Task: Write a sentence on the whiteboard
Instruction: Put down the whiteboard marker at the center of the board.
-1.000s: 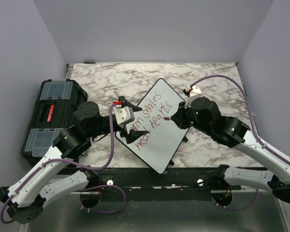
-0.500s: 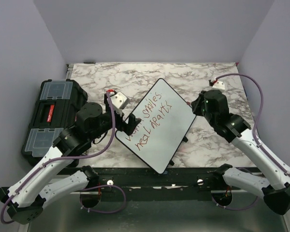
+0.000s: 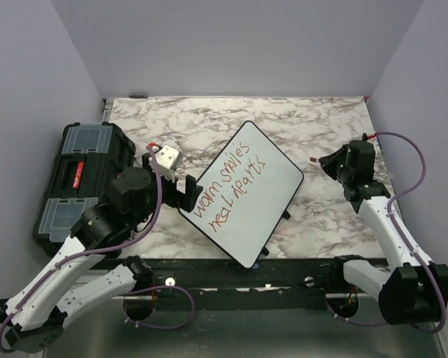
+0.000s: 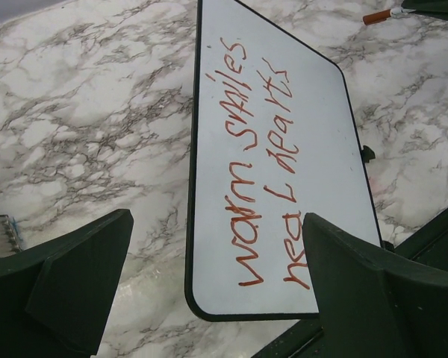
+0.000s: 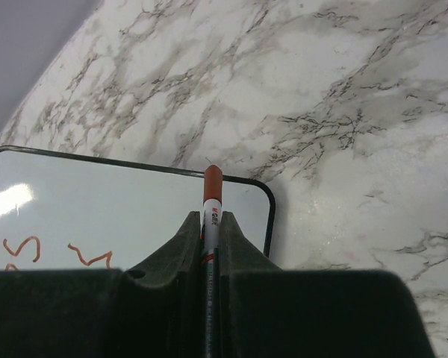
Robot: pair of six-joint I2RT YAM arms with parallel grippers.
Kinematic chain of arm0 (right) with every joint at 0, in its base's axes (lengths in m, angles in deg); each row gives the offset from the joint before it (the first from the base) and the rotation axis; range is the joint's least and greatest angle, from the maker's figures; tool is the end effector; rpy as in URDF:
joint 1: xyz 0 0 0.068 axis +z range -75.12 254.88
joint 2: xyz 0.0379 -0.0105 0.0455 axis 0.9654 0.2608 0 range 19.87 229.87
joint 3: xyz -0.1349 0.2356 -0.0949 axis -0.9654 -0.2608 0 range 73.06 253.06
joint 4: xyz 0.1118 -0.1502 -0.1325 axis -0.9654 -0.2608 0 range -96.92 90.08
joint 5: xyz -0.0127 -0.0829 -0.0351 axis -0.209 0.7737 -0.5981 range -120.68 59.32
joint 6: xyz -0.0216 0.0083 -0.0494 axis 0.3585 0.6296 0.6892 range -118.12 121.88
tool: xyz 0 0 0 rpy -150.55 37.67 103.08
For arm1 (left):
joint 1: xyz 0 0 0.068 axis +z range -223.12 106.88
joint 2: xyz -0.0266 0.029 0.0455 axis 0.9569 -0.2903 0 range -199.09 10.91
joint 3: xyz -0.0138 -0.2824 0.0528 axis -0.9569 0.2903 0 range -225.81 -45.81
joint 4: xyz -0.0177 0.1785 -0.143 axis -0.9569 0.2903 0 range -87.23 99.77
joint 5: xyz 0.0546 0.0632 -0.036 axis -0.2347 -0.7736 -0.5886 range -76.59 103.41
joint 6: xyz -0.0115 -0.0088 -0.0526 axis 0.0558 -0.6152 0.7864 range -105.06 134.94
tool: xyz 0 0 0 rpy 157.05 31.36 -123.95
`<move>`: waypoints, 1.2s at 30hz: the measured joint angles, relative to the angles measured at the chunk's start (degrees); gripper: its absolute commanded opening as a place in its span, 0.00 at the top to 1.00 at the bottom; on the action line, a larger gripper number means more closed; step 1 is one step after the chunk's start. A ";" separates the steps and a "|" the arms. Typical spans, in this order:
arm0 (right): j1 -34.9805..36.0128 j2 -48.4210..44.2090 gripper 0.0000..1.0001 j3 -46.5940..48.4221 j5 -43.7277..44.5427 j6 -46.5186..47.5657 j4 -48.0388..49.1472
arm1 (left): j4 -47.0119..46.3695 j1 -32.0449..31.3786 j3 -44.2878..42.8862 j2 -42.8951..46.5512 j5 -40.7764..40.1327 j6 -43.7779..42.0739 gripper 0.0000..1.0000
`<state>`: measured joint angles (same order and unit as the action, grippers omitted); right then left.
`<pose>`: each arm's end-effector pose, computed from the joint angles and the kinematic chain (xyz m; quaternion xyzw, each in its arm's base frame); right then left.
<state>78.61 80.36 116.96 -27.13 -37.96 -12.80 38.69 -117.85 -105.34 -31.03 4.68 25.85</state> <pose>0.1973 0.0105 0.2996 0.2824 0.8159 0.1621 0.4777 0.0744 -0.0660 0.3863 0.1924 0.7863 -0.2178 0.5452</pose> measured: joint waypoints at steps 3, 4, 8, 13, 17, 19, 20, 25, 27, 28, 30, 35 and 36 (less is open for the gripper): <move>-0.81 0.70 0.99 -2.64 -0.28 -1.81 2.95 | 0.52 0.04 2.01 2.45 -1.16 0.50 0.01; -0.81 0.87 0.99 -3.61 -0.20 -2.38 3.89 | 0.63 0.04 2.69 3.21 -1.44 0.61 0.02; -0.90 1.40 0.99 -8.00 1.31 -4.59 7.50 | 0.68 0.04 5.92 6.08 -2.49 0.96 0.02; -1.22 3.85 0.99 -12.13 4.07 -6.62 10.16 | 0.72 0.04 9.94 9.40 -2.62 0.92 0.02; -1.25 5.75 0.99 -14.03 5.22 -7.32 12.13 | 0.46 0.04 11.98 11.34 -2.64 0.79 0.02; -1.29 6.16 0.99 -15.23 5.73 -7.58 12.81 | 0.20 0.04 13.03 12.17 -2.62 0.63 0.01; -1.33 6.16 0.94 -15.78 5.97 -7.74 12.94 | 0.17 0.04 13.38 12.46 -2.62 0.50 0.02; -1.44 5.97 0.60 -17.20 6.64 -8.22 13.73 | -0.20 0.04 13.73 12.98 -2.62 0.24 0.02; -1.44 5.70 0.39 -17.53 7.08 -8.33 13.68 | -0.44 0.04 13.77 13.18 -2.62 0.11 0.02; -1.46 5.49 0.35 -17.75 7.32 -8.46 13.66 | -0.61 0.04 13.81 13.33 -2.60 0.07 0.02; -1.49 4.79 0.27 -18.23 7.80 -8.24 13.42 | -0.76 0.04 13.86 13.55 -2.60 0.02 0.02; -1.49 2.62 0.00 -18.60 8.85 -8.11 12.70 | -1.09 0.04 13.94 13.94 -2.60 -0.02 0.02; -1.49 2.25 0.00 -18.60 9.05 -8.02 12.55 | -1.07 0.04 13.94 13.99 -2.60 -0.02 0.02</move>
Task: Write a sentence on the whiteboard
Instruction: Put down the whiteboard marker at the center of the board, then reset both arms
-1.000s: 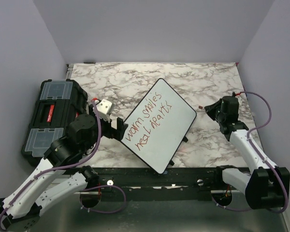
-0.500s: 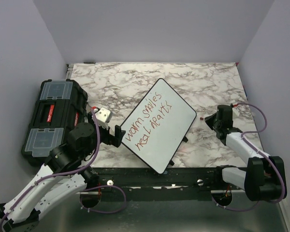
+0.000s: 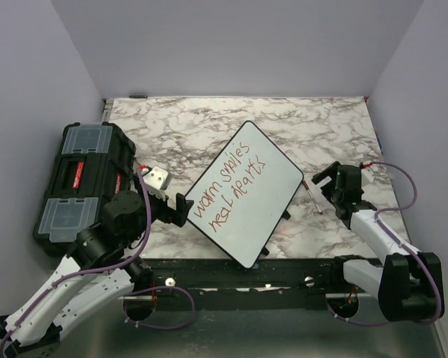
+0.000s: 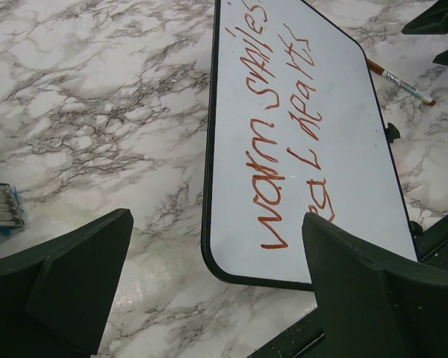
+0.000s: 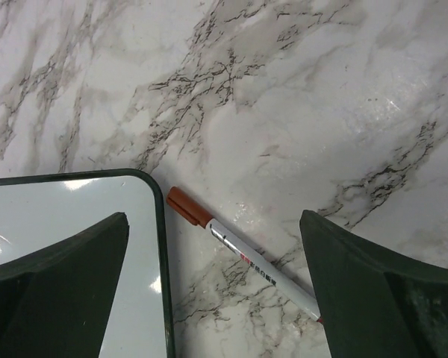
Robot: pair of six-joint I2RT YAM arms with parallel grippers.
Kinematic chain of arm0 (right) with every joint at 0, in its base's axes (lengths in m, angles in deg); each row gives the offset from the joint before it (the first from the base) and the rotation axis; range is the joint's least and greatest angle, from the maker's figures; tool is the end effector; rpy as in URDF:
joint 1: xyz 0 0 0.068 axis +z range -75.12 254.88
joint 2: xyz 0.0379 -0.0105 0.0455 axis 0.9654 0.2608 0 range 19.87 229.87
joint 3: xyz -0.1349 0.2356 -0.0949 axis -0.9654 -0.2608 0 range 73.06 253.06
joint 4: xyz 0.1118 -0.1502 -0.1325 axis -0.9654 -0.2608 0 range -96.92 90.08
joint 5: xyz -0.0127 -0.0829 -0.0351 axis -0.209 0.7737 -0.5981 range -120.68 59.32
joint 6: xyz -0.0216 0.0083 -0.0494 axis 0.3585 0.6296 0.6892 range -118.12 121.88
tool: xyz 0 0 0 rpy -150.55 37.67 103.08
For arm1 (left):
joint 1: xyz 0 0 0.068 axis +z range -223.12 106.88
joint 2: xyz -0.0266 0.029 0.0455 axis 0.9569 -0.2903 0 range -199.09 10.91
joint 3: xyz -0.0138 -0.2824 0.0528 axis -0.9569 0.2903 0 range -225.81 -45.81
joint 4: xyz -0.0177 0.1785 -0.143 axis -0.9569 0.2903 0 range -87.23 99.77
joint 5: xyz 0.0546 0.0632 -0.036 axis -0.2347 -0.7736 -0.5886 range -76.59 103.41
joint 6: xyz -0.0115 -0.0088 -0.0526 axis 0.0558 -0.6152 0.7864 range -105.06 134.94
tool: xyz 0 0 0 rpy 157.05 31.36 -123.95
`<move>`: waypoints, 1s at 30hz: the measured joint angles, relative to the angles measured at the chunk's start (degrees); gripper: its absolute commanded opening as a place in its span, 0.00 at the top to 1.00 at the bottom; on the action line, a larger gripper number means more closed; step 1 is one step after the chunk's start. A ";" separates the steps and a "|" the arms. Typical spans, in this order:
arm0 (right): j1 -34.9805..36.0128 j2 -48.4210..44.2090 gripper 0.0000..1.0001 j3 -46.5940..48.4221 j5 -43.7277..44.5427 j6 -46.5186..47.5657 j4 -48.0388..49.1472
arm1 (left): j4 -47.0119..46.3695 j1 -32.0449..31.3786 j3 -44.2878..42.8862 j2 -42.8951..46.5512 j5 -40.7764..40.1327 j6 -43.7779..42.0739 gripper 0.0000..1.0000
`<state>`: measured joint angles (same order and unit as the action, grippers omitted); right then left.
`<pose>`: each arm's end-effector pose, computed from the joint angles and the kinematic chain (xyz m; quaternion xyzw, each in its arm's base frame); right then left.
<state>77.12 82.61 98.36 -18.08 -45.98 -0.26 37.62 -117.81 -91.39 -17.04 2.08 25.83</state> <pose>0.1826 -0.0009 0.2143 0.3905 0.8040 0.0959 0.4380 0.0481 -0.0376 0.3328 0.1767 0.7835 -0.2049 0.5594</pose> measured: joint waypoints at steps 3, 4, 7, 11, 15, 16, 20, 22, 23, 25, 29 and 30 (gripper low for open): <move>0.00 -1.18 0.00 0.04 0.57 0.50 -1.64 | 0.00 0.00 0.00 -0.02 0.00 0.00 0.02; 0.00 -1.68 0.00 0.15 0.87 0.76 -2.71 | -0.02 0.00 0.00 -0.02 0.00 0.00 0.01; 0.00 -3.63 0.00 1.09 1.66 1.75 -6.19 | -0.02 0.00 0.00 -0.11 0.00 0.00 0.02; 0.00 -7.80 0.00 4.22 1.49 3.87 -10.32 | -0.04 0.00 -0.04 -0.74 0.00 0.02 0.02; 0.00 -11.63 0.03 8.57 -0.26 5.57 -13.11 | -0.11 0.00 -0.44 -1.99 -0.07 -0.09 0.02; 0.00 -12.52 0.03 9.97 -1.20 6.05 -13.90 | -0.42 0.00 -0.59 -2.29 -0.22 -0.17 0.02; 0.00 -14.93 0.03 14.56 -4.59 7.50 -17.14 | -1.75 0.00 -0.87 -2.97 -1.09 -0.50 0.02; 0.00 -16.22 0.04 16.44 -6.25 8.04 -18.95 | -2.38 0.00 -1.38 -3.85 -1.64 -0.74 0.02; 0.00 -16.94 0.04 17.18 -7.17 8.41 -19.67 | -2.73 0.00 -1.73 -4.46 -1.90 -0.87 0.02; 0.00 -18.53 0.04 18.23 -9.42 8.98 -20.63 | -3.67 0.00 -2.49 -5.88 -2.34 -1.25 0.02; 0.00 -21.86 0.05 18.91 -15.26 9.11 -21.84 | -5.51 0.00 -3.52 -8.24 -3.48 -2.08 0.01; 0.00 -22.53 0.06 18.91 -16.98 9.07 -22.14 | -5.99 0.00 -3.56 -8.63 -3.72 -2.27 0.02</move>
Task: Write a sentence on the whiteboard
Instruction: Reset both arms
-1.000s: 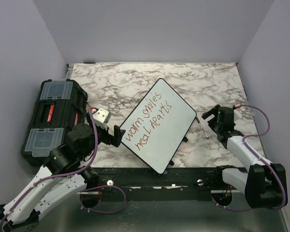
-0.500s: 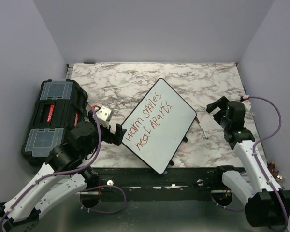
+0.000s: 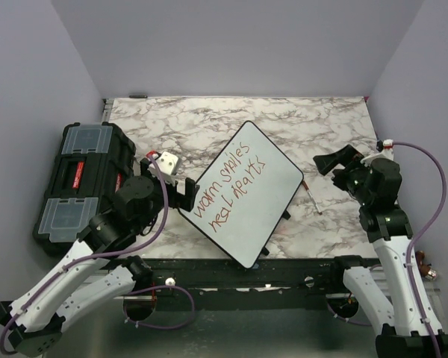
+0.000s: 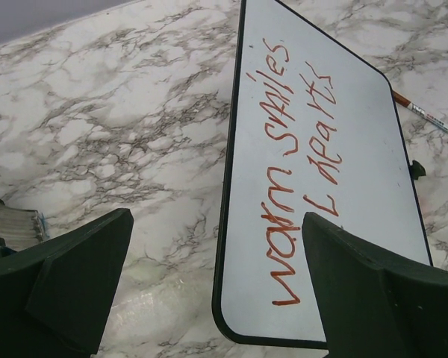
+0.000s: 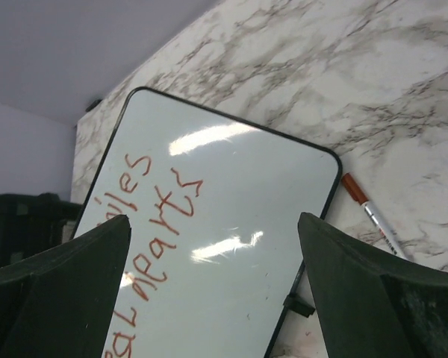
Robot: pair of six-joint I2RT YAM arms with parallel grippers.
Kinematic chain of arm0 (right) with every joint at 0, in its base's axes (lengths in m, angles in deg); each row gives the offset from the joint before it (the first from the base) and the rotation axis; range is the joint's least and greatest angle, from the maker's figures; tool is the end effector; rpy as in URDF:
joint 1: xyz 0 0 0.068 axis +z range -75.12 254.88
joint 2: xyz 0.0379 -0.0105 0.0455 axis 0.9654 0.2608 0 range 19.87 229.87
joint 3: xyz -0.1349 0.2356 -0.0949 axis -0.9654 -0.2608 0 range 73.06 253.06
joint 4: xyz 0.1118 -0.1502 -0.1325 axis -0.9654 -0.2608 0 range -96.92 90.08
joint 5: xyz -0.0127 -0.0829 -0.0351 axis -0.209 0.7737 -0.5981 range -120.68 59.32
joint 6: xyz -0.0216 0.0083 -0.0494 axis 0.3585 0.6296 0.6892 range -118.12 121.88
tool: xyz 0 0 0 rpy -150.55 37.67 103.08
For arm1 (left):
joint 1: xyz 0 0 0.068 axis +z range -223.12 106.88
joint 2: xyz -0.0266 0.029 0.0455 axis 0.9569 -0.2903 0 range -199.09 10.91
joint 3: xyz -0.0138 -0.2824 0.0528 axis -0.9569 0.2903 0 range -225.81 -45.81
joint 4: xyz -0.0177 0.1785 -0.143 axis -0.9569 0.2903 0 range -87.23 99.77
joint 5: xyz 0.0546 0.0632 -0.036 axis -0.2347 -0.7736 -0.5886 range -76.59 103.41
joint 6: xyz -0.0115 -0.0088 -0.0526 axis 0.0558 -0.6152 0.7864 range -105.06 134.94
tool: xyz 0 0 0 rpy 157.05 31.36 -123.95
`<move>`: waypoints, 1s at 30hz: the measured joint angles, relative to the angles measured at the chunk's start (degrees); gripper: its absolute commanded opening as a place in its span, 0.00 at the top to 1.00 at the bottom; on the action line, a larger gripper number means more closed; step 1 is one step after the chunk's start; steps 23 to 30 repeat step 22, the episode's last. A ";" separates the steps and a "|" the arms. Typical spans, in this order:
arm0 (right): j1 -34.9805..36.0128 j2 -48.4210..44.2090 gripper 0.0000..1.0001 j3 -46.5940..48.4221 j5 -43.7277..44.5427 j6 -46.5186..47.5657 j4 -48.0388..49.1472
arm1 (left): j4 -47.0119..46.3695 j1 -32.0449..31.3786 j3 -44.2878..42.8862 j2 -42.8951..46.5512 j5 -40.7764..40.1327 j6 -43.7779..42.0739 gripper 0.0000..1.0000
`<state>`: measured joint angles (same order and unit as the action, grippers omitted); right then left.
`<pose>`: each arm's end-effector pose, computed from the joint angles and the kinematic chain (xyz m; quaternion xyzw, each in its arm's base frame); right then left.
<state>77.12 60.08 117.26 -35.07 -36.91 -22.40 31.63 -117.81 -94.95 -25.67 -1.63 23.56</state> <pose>0.1171 0.0073 0.3333 0.2330 0.7770 0.2337 0.5360 0.0728 -0.0588 0.3536 0.1709 0.7786 -0.1731 0.5784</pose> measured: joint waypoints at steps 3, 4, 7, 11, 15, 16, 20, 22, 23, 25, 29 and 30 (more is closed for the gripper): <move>0.00 -2.03 0.07 -0.13 -5.77 -0.37 -0.33 | -1.60 0.07 -0.02 -1.29 -1.11 -0.83 0.02; 0.00 -2.82 0.08 -0.33 -7.52 -0.48 -0.33 | -2.47 0.07 -0.02 -1.79 -1.68 -1.25 0.02; 0.00 -5.57 0.08 -1.77 -12.31 -0.94 -0.35 | -4.33 0.11 0.00 -2.91 -2.75 -1.92 0.02; 0.00 -7.98 0.08 -3.10 -16.79 -1.11 -0.83 | -6.56 0.11 0.96 -3.30 -3.76 -2.38 0.02; 0.00 -8.15 0.08 -3.37 -18.99 -1.07 -1.20 | -8.35 0.11 3.43 -2.40 -4.24 -2.99 0.02; 0.00 -8.15 0.09 -3.50 -19.30 -1.05 -1.22 | -8.50 0.11 3.78 -2.29 -4.28 -3.06 0.01; 0.00 -8.11 0.08 -4.59 -20.92 -1.01 -1.09 | -9.20 0.37 5.05 -2.03 -5.31 -3.91 0.01; 0.00 -8.02 0.07 -5.42 -21.99 -1.01 -1.03 | -9.51 0.37 5.27 -1.99 -5.84 -4.31 0.02; 0.00 -8.02 0.07 -5.42 -21.99 -1.01 -1.03 | -9.51 0.37 5.27 -1.99 -5.84 -4.31 0.02; 0.00 -8.02 0.07 -5.42 -21.99 -1.01 -1.03 | -9.51 0.37 5.27 -1.99 -5.84 -4.31 0.02; 0.00 -8.02 0.07 -5.42 -21.99 -1.01 -1.03 | -9.51 0.37 5.27 -1.99 -5.84 -4.31 0.02; 0.00 -8.02 0.07 -5.42 -21.99 -1.01 -1.03 | -9.51 0.37 5.27 -1.99 -5.84 -4.31 0.02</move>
